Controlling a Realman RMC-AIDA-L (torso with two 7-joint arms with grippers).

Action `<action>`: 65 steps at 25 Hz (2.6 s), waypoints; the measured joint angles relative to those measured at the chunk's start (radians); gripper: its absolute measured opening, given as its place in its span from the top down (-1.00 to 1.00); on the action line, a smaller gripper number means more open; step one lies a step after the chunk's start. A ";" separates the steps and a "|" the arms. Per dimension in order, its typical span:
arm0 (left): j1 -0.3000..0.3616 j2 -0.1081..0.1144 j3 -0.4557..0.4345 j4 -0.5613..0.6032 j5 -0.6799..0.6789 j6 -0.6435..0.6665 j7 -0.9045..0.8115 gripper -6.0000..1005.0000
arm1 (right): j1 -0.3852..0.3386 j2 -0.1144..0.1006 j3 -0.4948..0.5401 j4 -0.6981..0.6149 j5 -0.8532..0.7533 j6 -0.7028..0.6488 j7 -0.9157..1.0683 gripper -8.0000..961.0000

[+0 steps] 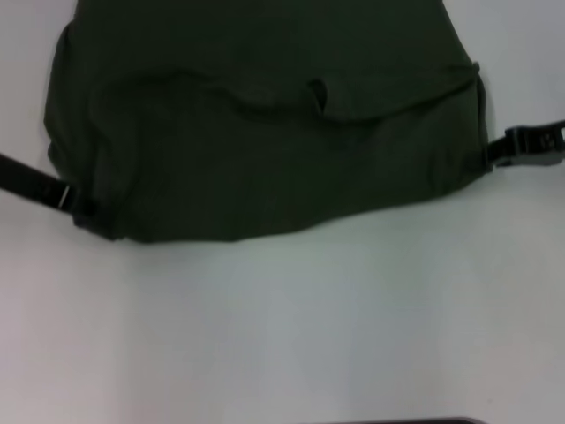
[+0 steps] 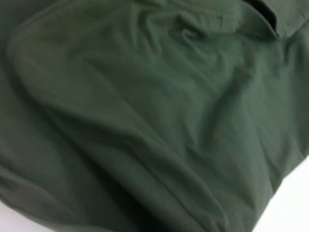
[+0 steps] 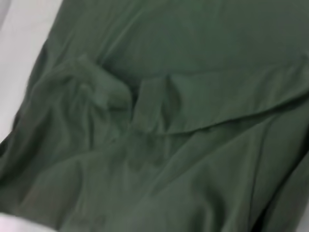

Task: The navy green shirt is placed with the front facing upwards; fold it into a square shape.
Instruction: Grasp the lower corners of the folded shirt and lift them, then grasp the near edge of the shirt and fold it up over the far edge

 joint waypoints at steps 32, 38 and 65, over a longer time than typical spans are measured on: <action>0.098 0.037 -0.285 0.155 0.009 0.346 0.168 0.89 | -0.124 -0.016 0.241 -0.154 0.237 -0.393 -0.109 0.89; 0.126 0.029 -0.306 0.136 0.043 0.327 0.176 0.89 | -0.148 0.013 0.221 -0.111 0.146 -0.380 -0.141 0.89; 0.029 0.051 -0.415 0.071 -0.016 0.142 0.131 0.89 | -0.093 0.011 0.231 -0.069 0.266 -0.310 -0.176 0.89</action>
